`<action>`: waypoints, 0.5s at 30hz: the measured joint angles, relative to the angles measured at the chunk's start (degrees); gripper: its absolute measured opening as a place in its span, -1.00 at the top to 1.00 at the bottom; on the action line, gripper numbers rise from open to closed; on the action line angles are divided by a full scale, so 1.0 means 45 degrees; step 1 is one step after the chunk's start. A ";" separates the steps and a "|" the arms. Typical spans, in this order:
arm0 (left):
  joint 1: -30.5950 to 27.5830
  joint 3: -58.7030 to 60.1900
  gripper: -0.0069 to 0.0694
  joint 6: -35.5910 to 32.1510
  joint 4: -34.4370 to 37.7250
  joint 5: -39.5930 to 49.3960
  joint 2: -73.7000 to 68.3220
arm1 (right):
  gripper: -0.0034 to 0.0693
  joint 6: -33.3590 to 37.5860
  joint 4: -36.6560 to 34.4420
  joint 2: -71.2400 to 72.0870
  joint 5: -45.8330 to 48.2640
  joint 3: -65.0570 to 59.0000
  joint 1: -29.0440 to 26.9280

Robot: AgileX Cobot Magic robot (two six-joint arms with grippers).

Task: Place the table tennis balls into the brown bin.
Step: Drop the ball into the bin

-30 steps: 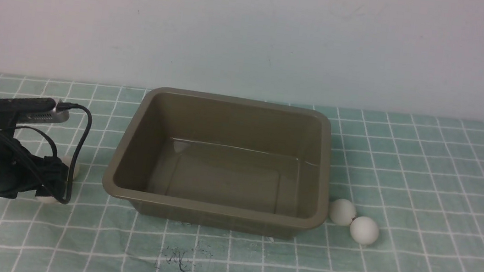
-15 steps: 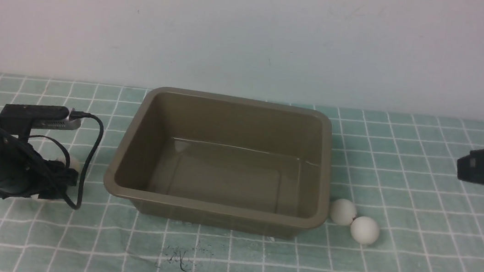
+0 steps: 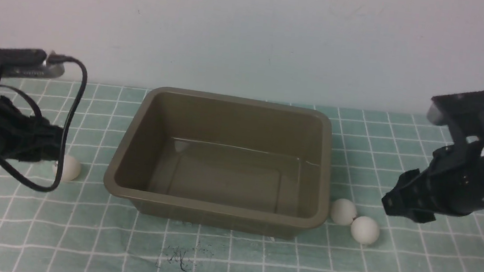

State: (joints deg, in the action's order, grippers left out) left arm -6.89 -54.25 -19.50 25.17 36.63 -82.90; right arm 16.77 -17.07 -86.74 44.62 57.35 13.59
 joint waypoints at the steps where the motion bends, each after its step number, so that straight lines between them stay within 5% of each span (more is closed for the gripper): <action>1: 0.0028 -0.0408 -0.09 0.0000 0.0186 0.0566 0.0095 | -0.18 0.0030 0.0159 -0.0387 -0.0239 0.0000 0.0052; 7: 0.1390 -0.2615 -0.09 -0.0838 0.0576 0.2433 -0.0429 | -0.53 0.0357 0.0722 -0.2240 -0.1891 0.0000 0.0425; 15: 0.3584 -0.4227 -0.14 -0.0429 0.0563 0.2441 -0.3249 | -0.59 0.0388 0.0759 -0.3779 -0.3263 0.0047 0.0514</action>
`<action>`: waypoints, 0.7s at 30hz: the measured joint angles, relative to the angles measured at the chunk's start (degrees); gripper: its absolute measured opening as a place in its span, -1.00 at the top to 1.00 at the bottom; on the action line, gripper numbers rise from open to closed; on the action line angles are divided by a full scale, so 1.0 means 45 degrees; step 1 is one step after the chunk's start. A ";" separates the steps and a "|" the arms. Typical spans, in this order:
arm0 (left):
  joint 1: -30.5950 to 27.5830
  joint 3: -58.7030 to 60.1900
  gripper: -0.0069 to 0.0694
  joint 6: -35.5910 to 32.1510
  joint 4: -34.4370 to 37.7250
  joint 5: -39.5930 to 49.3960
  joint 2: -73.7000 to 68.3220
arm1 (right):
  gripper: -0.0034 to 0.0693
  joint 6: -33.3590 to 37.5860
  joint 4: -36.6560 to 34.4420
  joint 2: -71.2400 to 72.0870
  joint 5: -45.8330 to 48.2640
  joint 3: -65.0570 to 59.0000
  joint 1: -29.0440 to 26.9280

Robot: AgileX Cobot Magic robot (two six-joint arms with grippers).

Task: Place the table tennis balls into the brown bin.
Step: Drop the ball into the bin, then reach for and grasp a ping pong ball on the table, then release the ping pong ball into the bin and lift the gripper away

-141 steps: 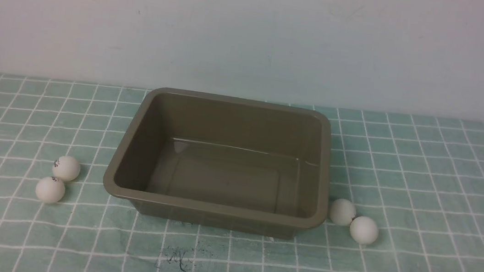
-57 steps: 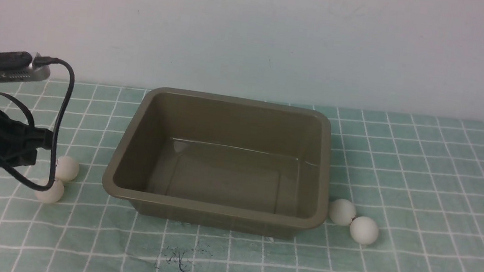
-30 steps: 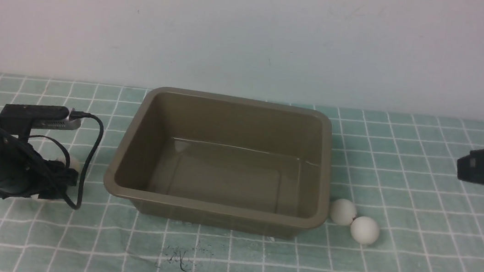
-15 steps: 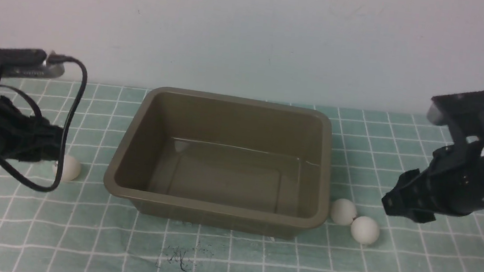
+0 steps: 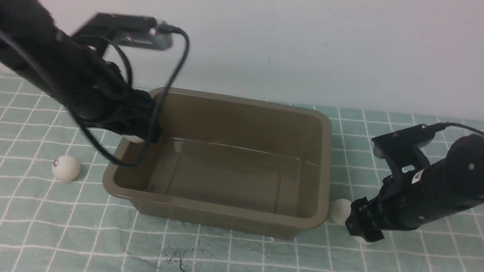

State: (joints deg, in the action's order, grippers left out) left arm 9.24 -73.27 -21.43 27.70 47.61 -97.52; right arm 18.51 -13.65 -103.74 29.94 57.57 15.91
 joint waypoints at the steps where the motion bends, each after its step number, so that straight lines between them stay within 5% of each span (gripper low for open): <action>1: 0.0124 -0.0256 -0.22 0.0172 -0.0034 0.0010 -0.0362 | -0.58 0.0009 0.0001 -0.0144 -0.0049 0.0003 0.0000; 7: 0.0295 -0.1588 -0.65 0.0844 -0.0172 0.0453 -0.1468 | -0.18 0.0013 -0.0050 -0.0399 0.0293 0.0053 0.0000; 11: 0.0197 -0.2647 -0.57 0.1104 -0.0627 0.1067 -0.1441 | -0.09 -0.0003 -0.0092 -0.0287 0.0842 0.0073 0.0000; 13: -0.0021 -0.3158 -0.34 0.1416 -0.1271 0.1604 -0.1290 | -0.09 -0.0244 -0.0092 0.0138 0.1691 0.0073 0.0000; 15: -0.0523 -0.3522 0.29 0.2107 -0.2680 0.2283 -0.0922 | -0.09 -0.0666 -0.0185 0.1292 0.2948 0.0218 0.0000; 17: -0.1000 -0.3560 0.59 0.2487 -0.3377 0.2600 -0.0699 | -0.09 -0.0610 -0.0438 0.2174 0.3507 0.0490 0.0000; 21: -0.2565 -0.3556 0.81 0.3111 -0.4112 0.3354 -0.0592 | -0.09 0.0540 -0.1675 0.3789 0.3707 0.1625 0.0016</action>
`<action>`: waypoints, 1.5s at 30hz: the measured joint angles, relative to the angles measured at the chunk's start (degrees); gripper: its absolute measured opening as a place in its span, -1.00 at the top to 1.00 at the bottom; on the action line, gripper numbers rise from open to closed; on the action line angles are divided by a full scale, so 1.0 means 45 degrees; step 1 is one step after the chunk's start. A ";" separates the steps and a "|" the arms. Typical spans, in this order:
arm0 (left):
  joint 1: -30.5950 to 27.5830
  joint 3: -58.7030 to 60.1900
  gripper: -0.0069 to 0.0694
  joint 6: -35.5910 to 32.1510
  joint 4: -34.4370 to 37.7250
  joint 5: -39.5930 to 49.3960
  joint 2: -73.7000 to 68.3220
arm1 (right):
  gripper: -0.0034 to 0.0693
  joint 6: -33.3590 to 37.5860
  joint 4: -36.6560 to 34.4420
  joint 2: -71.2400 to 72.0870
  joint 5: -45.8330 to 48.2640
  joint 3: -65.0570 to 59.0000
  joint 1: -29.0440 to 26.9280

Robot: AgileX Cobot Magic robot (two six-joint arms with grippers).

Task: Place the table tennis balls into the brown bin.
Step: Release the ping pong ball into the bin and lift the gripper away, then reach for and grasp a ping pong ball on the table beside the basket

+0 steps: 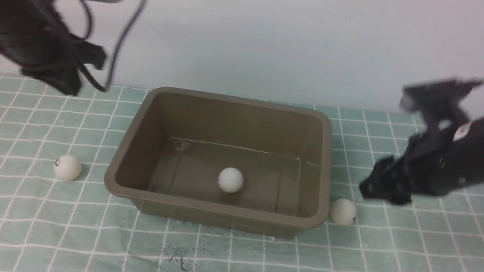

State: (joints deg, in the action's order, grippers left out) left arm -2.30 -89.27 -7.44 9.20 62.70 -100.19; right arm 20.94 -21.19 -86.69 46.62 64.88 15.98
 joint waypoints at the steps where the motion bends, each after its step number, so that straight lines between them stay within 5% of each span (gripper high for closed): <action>1: -0.0308 0.0051 0.82 0.0025 -0.0034 0.0057 -0.0034 | -0.09 0.0269 -0.0277 0.0105 0.0000 0.0264 0.0012; 9: -0.1474 0.0255 0.73 -0.0285 -0.0224 0.0177 -0.1427 | -0.09 0.1656 -0.2245 -0.1943 -0.0210 0.3086 0.1234; 12: -0.1276 0.0255 0.43 -0.0457 -0.0176 -0.0004 -0.2223 | -0.15 0.1410 -0.2090 -0.3270 -0.0058 0.4361 0.1709; 20: -0.0534 0.0255 -0.60 -0.0496 -0.0176 -0.1390 -0.3532 | -0.80 -0.0639 -0.0617 -0.3823 0.1215 0.5982 0.1714; 24: -0.0422 0.0255 -0.77 -0.0500 -0.0231 -0.1450 -0.4042 | -0.79 -0.1355 0.0583 -0.3208 0.2252 0.6206 0.1470; 30: -0.0418 0.0255 -0.68 -0.0478 -0.0707 -0.1404 -0.4825 | -0.36 -0.2785 0.2787 -0.0914 0.4686 0.6240 0.0447; 35: -0.0418 0.0128 -0.13 -0.0478 -0.0863 -0.0978 -0.5152 | 0.21 -0.2992 0.3370 0.0748 0.5074 0.5478 -0.0532; 38: -0.0418 -0.0774 -0.09 -0.0461 -0.1120 0.0389 -0.5108 | 0.56 -0.3076 0.3370 0.1138 0.5019 0.4177 -0.1052; 45: -0.0259 -0.2561 -0.09 -0.0583 0.0401 0.1350 -0.3758 | 0.87 -0.4018 0.2205 0.0914 -0.0020 -0.0140 -0.1393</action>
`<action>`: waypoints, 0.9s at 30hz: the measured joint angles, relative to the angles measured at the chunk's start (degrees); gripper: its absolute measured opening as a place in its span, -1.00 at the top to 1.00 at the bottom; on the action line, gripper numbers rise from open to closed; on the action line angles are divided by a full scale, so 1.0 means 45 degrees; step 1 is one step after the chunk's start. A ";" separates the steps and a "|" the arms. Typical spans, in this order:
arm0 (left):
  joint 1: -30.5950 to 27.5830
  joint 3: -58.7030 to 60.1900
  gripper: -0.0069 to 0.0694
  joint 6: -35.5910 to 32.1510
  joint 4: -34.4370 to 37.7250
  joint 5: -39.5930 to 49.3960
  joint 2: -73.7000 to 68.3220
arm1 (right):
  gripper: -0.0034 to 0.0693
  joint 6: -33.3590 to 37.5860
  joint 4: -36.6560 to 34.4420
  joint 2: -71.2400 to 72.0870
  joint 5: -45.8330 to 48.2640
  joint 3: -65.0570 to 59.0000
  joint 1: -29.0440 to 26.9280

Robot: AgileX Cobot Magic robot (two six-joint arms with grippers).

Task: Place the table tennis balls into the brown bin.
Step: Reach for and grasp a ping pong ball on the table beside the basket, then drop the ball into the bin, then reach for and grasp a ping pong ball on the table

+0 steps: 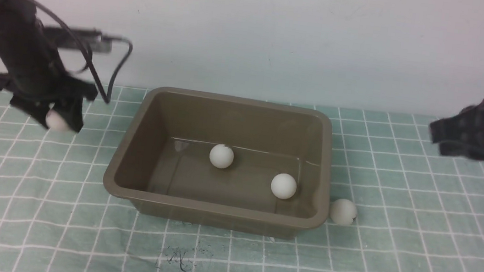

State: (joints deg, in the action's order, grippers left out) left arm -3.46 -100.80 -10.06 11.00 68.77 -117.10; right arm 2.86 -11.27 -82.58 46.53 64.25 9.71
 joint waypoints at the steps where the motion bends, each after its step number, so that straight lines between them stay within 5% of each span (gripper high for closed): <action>1: 0.0131 -0.0033 -0.09 -0.0215 0.0528 0.0013 0.0232 | 0.87 0.0085 -0.0390 -0.0174 -0.0771 -0.0448 0.0000; 8: 0.1749 -0.0100 -0.09 -0.1668 0.2366 0.0268 0.0435 | 0.37 0.2309 -0.3176 -0.2461 -0.2547 -0.0926 0.0000; 12: 0.3137 -0.0100 -0.10 -0.1533 0.2184 -0.0195 -0.0198 | -0.22 0.3921 -0.4855 -0.4227 -0.2416 -0.0361 0.0182; 16: 0.3959 -0.0100 -0.40 -0.1213 0.1754 -0.1099 -0.0588 | -0.62 0.4439 -0.5158 -0.5514 -0.2348 0.0322 0.0570; 22: 0.4305 -0.0528 -0.69 -0.0850 0.1196 -0.1082 -0.0687 | -0.70 0.4413 -0.5197 -0.6537 -0.2348 0.0751 0.0631; 25: 0.4221 -0.1826 -0.50 -0.0051 0.0264 0.0043 -0.0641 | -0.45 0.4401 -0.5025 -0.6801 -0.2294 0.0789 0.0631; 27: 0.4120 -0.2546 -0.18 0.0240 -0.0256 0.0217 -0.0492 | -0.09 0.4260 -0.4656 -0.6799 -0.2268 0.0795 0.0614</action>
State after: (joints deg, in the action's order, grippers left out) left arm 15.08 -112.26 -8.98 9.85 69.75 -119.31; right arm 22.03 -32.22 -113.18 36.32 67.83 12.47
